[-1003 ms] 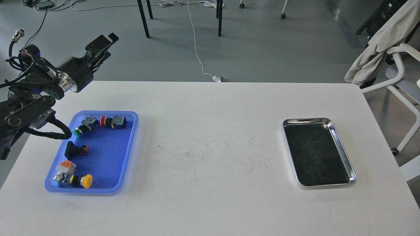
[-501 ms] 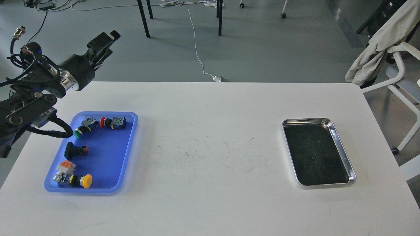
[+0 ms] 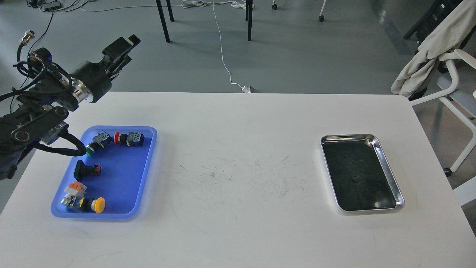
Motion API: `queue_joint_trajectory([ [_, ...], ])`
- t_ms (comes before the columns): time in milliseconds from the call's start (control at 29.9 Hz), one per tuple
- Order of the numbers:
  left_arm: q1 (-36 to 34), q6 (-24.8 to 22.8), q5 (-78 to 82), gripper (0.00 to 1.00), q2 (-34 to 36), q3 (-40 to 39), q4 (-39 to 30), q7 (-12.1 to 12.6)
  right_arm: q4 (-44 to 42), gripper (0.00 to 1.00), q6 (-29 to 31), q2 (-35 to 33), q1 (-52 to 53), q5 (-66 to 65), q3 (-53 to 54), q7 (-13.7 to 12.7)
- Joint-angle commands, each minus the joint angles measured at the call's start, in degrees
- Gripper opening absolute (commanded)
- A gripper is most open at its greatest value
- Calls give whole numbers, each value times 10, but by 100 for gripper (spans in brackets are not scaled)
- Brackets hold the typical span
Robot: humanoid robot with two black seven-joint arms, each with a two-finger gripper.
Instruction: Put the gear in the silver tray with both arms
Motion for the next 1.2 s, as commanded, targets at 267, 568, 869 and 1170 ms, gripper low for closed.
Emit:
queue_joint_trajectory([
  [267,4,0,1,86,-1,1,11,0,140,8,0,32,-111,-11,-2,0],
  [568,4,2,1,86,-12,3,12,0,197,1,0,74,-155,-21,-1,0],
  [869,5,1,1,86,-10,5,12,0,204,1,-12,138,-202,-52,1,0],
  [1170,7,2,1,87,-12,7,12,0,170,1,-40,175,-232,-51,9,0],
])
